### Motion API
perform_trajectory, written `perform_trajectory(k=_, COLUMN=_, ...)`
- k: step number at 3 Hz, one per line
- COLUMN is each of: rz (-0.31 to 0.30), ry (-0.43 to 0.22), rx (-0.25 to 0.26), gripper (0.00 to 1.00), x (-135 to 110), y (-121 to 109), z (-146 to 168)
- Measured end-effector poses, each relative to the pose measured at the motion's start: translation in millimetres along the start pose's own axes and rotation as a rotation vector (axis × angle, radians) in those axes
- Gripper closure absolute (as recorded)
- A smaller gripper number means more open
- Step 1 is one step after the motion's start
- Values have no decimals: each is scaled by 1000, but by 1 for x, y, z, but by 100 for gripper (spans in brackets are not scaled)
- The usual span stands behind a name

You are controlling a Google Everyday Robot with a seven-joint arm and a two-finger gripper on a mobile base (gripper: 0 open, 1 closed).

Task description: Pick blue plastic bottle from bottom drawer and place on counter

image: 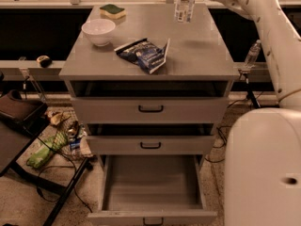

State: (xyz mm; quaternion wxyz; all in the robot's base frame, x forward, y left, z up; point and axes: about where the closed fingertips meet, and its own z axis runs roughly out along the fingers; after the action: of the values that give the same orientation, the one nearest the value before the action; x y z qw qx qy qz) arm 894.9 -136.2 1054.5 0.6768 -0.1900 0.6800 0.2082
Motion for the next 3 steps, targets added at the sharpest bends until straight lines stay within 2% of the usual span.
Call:
perform_trajectory(k=1, rz=8, ry=75, rx=46, gripper=100, x=50, y=-22, z=24)
perform_trajectory(k=2, rz=61, ry=106, rx=75, gripper=100, x=93, y=-45, z=35)
perform_trajectory(k=3, rz=71, ry=108, rx=81, gripper=100, x=95, y=-50, z=37)
